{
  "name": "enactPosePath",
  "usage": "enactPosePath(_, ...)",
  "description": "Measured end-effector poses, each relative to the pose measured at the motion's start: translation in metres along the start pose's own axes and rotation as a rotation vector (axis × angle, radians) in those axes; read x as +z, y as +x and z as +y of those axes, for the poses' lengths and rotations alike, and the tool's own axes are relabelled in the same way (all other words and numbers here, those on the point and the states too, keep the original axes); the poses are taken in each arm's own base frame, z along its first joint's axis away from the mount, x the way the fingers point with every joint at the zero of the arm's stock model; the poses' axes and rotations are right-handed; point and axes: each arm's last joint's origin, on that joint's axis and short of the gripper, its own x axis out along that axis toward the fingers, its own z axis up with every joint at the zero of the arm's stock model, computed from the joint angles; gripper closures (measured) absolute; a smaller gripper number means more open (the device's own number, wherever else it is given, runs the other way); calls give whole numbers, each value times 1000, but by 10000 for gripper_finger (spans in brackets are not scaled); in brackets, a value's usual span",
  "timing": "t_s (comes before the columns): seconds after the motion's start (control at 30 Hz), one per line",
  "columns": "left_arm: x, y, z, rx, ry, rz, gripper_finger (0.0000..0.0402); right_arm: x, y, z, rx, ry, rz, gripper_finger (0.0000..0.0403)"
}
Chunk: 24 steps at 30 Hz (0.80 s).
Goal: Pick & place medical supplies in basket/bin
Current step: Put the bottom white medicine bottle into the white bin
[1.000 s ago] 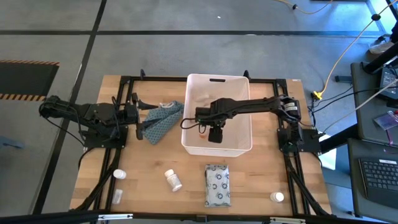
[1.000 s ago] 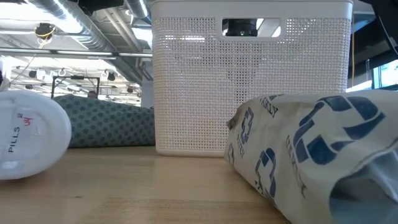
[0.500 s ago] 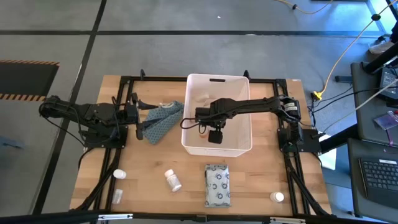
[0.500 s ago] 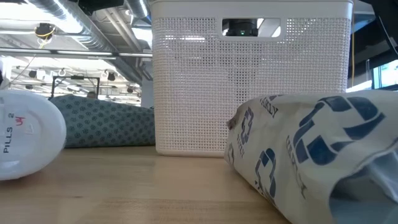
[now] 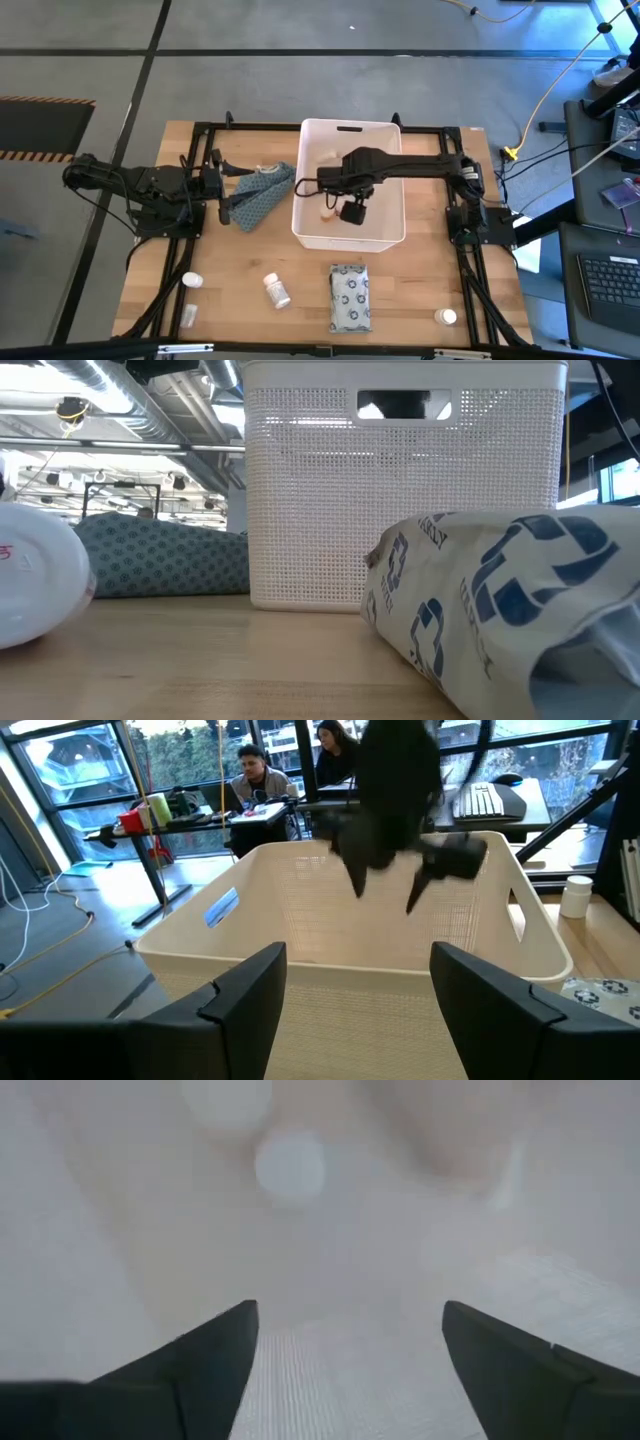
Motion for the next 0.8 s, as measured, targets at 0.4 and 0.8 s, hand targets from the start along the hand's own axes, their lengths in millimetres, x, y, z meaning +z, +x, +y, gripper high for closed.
enactPosePath(0.4,0,0,0,0,-1,-1,160,-93,-125,32,248,174,-338,86)
enactPosePath(0.8,0,0,0,-15,-20,-1,160,-193,-146,131,449,317,-201,86)
